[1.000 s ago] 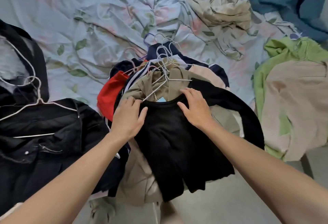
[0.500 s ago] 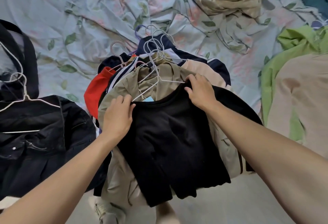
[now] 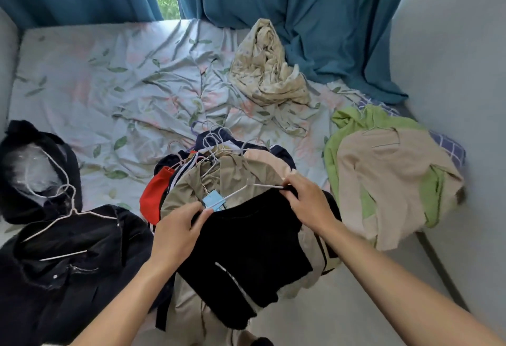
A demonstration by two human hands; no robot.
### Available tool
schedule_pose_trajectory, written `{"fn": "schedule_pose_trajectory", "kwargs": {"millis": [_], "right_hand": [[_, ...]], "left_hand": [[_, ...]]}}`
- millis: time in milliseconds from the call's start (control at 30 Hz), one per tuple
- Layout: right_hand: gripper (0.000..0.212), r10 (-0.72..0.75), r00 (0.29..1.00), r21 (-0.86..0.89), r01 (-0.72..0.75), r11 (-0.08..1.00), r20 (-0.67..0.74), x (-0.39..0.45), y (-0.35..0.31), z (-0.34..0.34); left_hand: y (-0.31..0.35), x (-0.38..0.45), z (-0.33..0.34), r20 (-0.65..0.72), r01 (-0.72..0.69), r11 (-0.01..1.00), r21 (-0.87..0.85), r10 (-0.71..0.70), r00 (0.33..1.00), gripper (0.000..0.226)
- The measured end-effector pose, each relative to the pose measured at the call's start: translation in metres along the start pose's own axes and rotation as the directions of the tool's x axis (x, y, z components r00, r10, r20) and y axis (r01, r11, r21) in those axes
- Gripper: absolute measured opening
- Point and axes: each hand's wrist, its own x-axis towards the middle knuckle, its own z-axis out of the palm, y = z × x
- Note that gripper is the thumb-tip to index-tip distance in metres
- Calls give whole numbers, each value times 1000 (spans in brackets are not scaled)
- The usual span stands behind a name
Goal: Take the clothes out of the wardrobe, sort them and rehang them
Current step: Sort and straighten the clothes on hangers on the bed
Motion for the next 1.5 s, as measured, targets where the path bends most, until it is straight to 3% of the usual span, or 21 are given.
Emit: {"fn": "schedule_pose_trajectory", "kwargs": {"millis": [167, 300, 533, 633, 833, 967, 1300, 1500], "right_hand": [[13, 27, 989, 81, -16, 997, -142, -113, -86, -100], [10, 52, 958, 155, -8, 988, -282, -198, -139, -149], [8, 151, 838, 147, -85, 985, -524, -308, -160, -211], [10, 187, 809, 186, -98, 978, -558, -342, -152, -234], [15, 286, 742, 242, -170, 955, -606, -411, -106, -276], [12, 320, 741, 245, -214, 946, -590, -450, -48, -296], [14, 388, 727, 212, -327, 921, -566, -497, 81, -355], [9, 266, 798, 185, -195, 963, -541, -454, 102, -375]], "left_hand": [[62, -66, -100, -65, -189, 981, -51, 185, 981, 32], [108, -111, -167, -94, -377, 926, 15, 377, 921, 23], [193, -144, -219, -180, -546, 830, 113, 557, 811, 22], [229, -161, -212, -160, -599, 796, 93, 605, 780, 26], [301, -188, -163, 36, -668, 744, 22, 667, 744, 37], [347, -198, -110, 160, -703, 706, -87, 706, 690, 23], [455, -211, 5, 135, -612, 760, -220, 645, 752, 20], [467, -206, 33, 124, -527, 808, -264, 571, 812, 23]]}}
